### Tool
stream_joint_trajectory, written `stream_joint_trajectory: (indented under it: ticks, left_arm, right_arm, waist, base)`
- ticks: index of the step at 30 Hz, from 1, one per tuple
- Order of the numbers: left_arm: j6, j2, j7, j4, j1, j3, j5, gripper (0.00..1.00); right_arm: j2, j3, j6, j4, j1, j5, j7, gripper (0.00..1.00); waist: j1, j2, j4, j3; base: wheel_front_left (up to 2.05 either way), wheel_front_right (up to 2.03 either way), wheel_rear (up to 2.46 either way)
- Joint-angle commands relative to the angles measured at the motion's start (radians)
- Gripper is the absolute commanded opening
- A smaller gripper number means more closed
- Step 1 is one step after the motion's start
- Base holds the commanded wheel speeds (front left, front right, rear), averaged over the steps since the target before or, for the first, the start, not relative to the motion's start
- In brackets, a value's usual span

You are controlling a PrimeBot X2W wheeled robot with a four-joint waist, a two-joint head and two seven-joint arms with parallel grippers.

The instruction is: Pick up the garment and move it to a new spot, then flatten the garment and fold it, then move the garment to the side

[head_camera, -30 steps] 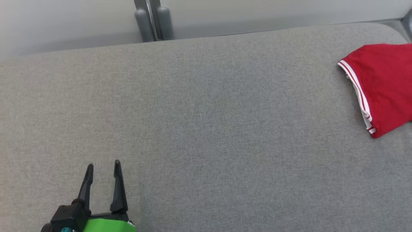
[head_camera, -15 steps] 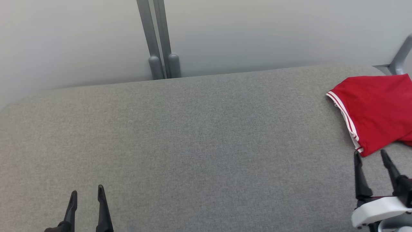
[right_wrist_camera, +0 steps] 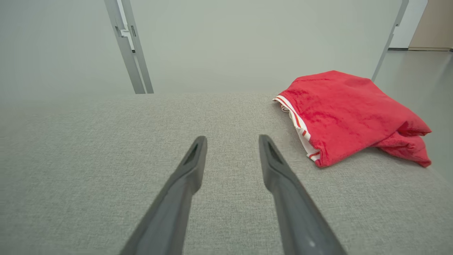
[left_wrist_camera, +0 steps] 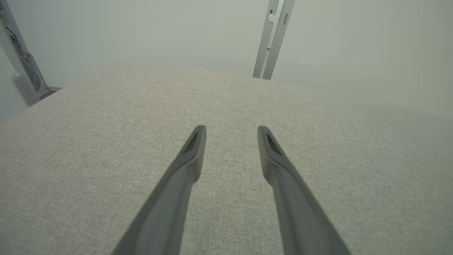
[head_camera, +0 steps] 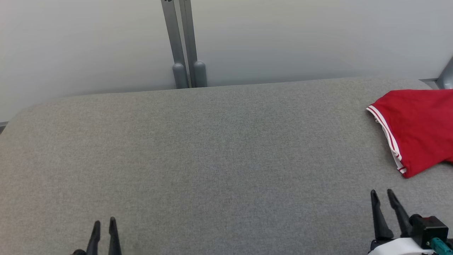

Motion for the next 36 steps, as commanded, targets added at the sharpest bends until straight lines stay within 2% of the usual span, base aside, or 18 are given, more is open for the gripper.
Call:
stream_joint_trajectory:
  ticks: [1,36]
  left_arm:
    - [0.000,-0.001,0.003,0.008,0.001,0.000,-0.002,0.00]
    - [-0.042,0.002,0.151,0.035,-0.118,0.040,-0.535,0.00]
  right_arm:
    - [0.003,0.000,0.000,0.008,0.000,0.003,0.001,0.00]
    - [0.019,-0.012,0.000,0.048,-0.103,0.603,0.151,0.00]
  waist:
    - [0.0001,0.0000,0.000,0.000]
    - [0.0001,0.0000,-0.008,0.006]
  base:
    - [0.00,0.00,0.00]
    - [0.00,0.00,0.00]
